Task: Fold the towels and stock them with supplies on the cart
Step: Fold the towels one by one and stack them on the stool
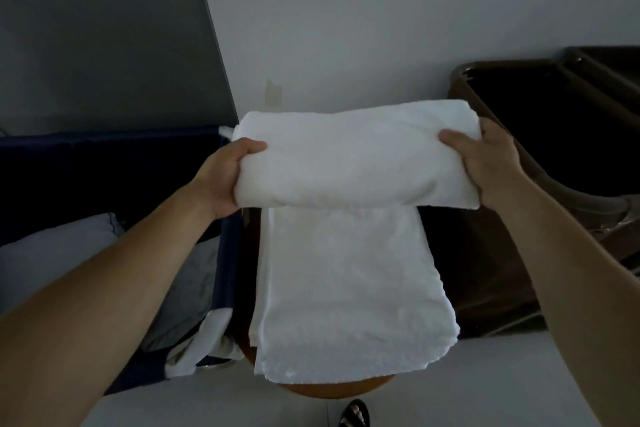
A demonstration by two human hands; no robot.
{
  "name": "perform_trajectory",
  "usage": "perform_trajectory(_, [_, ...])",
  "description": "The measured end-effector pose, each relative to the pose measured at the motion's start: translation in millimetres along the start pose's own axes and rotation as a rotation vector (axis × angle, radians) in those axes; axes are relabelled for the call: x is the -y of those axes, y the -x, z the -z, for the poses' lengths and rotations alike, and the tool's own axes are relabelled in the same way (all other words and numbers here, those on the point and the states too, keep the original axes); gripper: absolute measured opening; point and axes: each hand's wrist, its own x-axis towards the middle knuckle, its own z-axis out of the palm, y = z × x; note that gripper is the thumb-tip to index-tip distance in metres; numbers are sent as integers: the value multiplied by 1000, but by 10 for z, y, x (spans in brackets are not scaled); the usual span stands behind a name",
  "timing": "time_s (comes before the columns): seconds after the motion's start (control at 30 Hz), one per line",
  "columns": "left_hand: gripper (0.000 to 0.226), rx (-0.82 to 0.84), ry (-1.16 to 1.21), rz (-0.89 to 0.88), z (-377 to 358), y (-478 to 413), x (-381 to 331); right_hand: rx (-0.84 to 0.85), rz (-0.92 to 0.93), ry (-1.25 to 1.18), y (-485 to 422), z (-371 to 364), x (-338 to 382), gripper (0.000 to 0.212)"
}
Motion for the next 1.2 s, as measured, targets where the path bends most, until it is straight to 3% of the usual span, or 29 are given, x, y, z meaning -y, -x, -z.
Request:
perform_trajectory(0.17, [29,-89,-28,187,181,153,1057,74,-135,104,346,-24,-760,46])
perform_trajectory(0.3, [35,-122,-234,438,386,365,2088,215,-470,325,924,-140,-1666,61])
perform_trajectory(0.37, [39,-178,-288,421,401,365,2317,206,-554,407,1055,-212,-1899,60])
perform_trajectory(0.5, [42,-298,-501,296,283,283,2288,160,-531,567,951,-325,-1886,60])
perform_trajectory(0.67, [42,-352,-579,141,172,191,2070,161,-440,546,749,-302,-1759,50])
perform_trajectory(0.8, [43,-241,-292,381,207,131,1845,180,-518,469,758,-262,-1735,44])
perform_trajectory(0.93, [50,-190,-274,530,325,238,2035,192,-644,363,898,-237,-1873,50])
perform_trajectory(1.07, [41,-257,-332,372,279,236,2153,180,-530,444,854,-317,-1785,52])
perform_trajectory(1.2, [33,-326,-443,100,73,193,1988,74,-263,455,765,-340,-1566,40])
